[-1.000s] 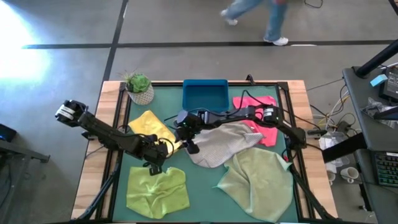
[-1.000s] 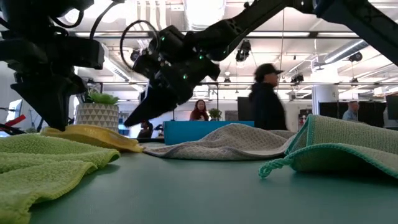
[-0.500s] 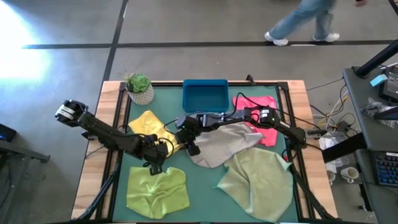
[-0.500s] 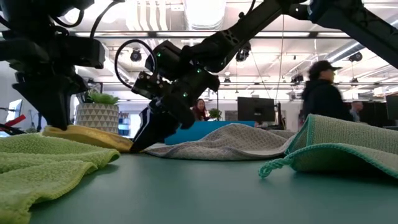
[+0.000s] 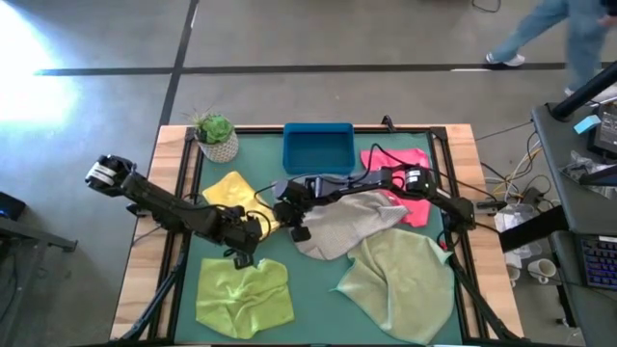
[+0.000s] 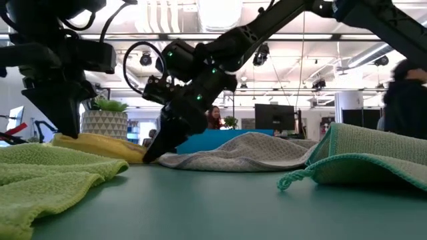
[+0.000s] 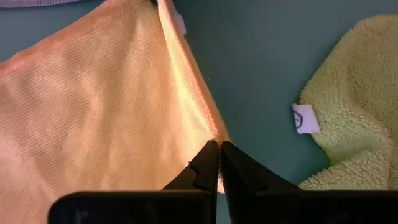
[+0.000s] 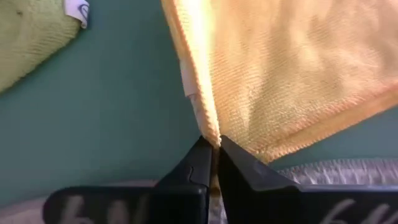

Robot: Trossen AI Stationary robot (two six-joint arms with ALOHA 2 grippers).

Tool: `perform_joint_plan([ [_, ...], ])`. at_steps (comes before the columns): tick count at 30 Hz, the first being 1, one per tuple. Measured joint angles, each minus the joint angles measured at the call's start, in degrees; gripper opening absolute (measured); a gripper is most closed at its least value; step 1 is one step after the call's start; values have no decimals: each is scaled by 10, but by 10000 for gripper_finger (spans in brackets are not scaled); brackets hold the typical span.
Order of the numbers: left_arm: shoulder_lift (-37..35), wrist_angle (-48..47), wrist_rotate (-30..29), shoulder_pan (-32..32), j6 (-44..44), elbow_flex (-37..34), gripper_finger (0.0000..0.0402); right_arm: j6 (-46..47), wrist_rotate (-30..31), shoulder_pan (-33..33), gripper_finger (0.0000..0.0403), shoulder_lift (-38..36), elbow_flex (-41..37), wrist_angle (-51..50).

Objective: Fold microfiber towels
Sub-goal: Fold the yellow microfiber cloth

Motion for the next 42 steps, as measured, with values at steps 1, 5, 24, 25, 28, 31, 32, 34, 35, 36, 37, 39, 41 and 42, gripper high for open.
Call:
perform_joint_plan([
  [1,0,-1,0,0,0,3,0,5,0,1,11,-7,0,-12],
  [5,-2,-4,16,1,1,23,0,26,-4,5,9,-39,0,-65],
  [24,-10,-237,74,3,2,239,0,135,113,58,9,-177,0,-123],
  [25,-10,-246,70,3,2,239,0,133,123,58,9,-178,0,-113],
  [28,-10,-295,33,7,2,237,0,126,141,53,9,-165,0,-79],
  [31,-9,-319,18,19,1,228,0,125,143,40,9,-131,0,-58],
  [32,-9,-318,15,23,1,221,0,125,142,37,9,-119,0,-57],
  [34,-9,-317,13,33,2,205,0,129,141,30,9,-97,0,-40],
  [35,-9,-317,14,37,4,196,0,134,141,28,9,-88,0,-28],
  [36,-8,-317,14,42,4,186,0,140,141,24,9,-82,0,-15],
  [37,-7,-317,14,48,4,176,0,145,143,20,9,-76,0,-3],
  [39,-7,-316,11,58,4,157,0,154,160,15,9,-71,0,14],
  [41,-7,-320,3,66,4,144,1,151,180,12,9,-67,0,21],
  [42,-7,-326,-2,71,3,137,1,147,184,11,9,-67,0,23],
])
